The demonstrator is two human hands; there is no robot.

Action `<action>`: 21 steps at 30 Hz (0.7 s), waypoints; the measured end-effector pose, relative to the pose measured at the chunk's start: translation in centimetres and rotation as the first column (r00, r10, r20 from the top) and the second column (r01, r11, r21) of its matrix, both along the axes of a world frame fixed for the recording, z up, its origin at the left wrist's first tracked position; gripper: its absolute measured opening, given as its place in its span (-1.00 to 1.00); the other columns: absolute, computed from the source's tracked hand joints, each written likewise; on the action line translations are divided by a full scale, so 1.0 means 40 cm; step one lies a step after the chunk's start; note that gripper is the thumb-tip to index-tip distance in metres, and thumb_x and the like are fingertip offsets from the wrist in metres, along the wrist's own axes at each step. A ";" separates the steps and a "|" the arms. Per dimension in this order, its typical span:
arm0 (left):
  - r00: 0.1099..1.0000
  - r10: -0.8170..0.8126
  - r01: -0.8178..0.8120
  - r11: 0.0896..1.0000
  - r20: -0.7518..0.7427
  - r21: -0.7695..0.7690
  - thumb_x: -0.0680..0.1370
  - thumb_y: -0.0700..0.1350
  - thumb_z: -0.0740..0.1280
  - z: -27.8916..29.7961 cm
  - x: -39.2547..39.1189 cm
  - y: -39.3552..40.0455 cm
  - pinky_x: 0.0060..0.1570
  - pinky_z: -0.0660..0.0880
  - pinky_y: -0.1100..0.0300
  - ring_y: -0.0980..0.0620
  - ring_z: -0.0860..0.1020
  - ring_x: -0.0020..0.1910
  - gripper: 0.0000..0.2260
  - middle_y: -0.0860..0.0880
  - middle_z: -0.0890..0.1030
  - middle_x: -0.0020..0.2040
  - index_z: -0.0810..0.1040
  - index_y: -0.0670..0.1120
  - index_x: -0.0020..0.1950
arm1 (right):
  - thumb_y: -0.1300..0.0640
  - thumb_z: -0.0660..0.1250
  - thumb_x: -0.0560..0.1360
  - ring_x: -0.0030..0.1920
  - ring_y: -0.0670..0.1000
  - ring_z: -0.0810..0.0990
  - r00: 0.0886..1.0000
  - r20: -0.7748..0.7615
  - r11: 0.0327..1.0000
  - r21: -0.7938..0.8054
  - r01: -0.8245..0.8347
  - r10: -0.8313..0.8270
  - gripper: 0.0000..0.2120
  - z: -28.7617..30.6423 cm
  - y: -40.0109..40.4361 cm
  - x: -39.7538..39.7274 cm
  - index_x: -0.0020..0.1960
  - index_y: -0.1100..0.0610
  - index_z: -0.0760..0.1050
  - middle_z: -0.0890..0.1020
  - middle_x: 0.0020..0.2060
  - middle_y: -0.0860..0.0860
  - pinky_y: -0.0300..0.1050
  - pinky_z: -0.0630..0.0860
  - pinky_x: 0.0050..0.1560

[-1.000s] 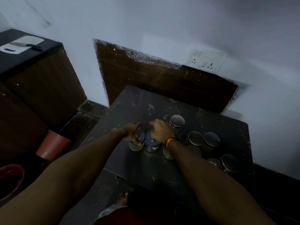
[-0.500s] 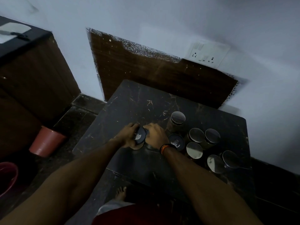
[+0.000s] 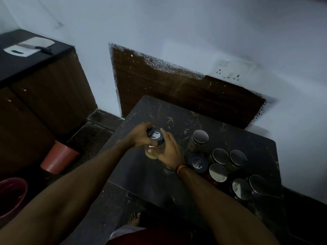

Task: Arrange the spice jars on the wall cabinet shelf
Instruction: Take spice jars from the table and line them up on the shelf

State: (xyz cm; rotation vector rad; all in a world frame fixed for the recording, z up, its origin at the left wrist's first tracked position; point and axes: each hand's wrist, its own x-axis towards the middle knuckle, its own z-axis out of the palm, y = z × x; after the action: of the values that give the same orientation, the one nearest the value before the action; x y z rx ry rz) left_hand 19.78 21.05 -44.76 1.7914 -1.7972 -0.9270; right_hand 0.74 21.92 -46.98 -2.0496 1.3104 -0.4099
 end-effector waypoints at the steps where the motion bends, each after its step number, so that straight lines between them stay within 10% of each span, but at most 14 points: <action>1: 1.000 0.006 -0.006 1.000 -0.009 -0.011 0.25 0.16 0.60 0.011 -0.005 -0.006 0.09 0.55 0.06 0.03 0.54 0.05 -0.36 -0.03 0.55 0.13 0.50 -0.03 0.23 | -0.32 0.49 0.37 0.44 0.05 0.40 0.998 0.047 0.999 0.016 0.032 -0.033 0.01 0.010 -0.001 0.005 0.62 -0.08 0.03 0.26 0.52 -0.06 -0.12 0.35 0.25; 8: 0.980 0.040 -0.058 0.994 -0.194 -0.088 0.31 0.32 0.53 0.088 -0.035 -0.036 -0.14 0.58 0.23 0.11 0.62 -0.06 -0.48 0.07 0.64 0.01 0.59 0.05 0.12 | -0.33 0.51 0.34 0.52 0.03 0.34 0.978 0.181 0.994 -0.014 0.113 -0.108 0.02 0.074 -0.063 -0.023 0.62 -0.05 0.09 0.29 0.56 -0.04 0.00 0.37 0.46; 13: 0.710 0.142 -0.134 0.989 -0.690 0.065 0.51 0.26 0.36 0.147 -0.069 -0.036 -0.18 0.53 0.26 0.03 0.62 -0.15 -0.70 0.04 0.67 -0.16 0.68 0.05 -0.13 | -0.23 0.59 0.25 0.37 -0.04 0.52 0.840 0.508 0.980 0.144 0.136 -0.192 0.03 0.145 -0.116 -0.084 0.59 -0.09 0.18 0.50 0.41 -0.07 0.09 0.51 0.39; 21: 0.370 -0.004 0.162 0.985 -0.929 0.060 0.45 -0.03 0.44 0.156 -0.138 -0.054 0.31 0.43 -0.30 -0.31 0.45 0.37 -0.42 -0.24 0.46 0.41 0.42 -0.05 0.46 | -0.02 0.57 0.24 0.20 -0.04 0.64 0.585 0.766 0.963 0.220 0.154 -0.268 -0.15 0.270 -0.167 -0.130 0.49 -0.04 0.39 0.59 0.27 -0.04 -0.17 0.60 0.08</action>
State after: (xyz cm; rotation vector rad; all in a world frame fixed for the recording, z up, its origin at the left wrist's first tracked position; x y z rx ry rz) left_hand 14.27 18.90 -38.54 0.8028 -1.0301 -1.6940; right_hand -4.46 15.24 -36.17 -1.2944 0.9545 -1.1638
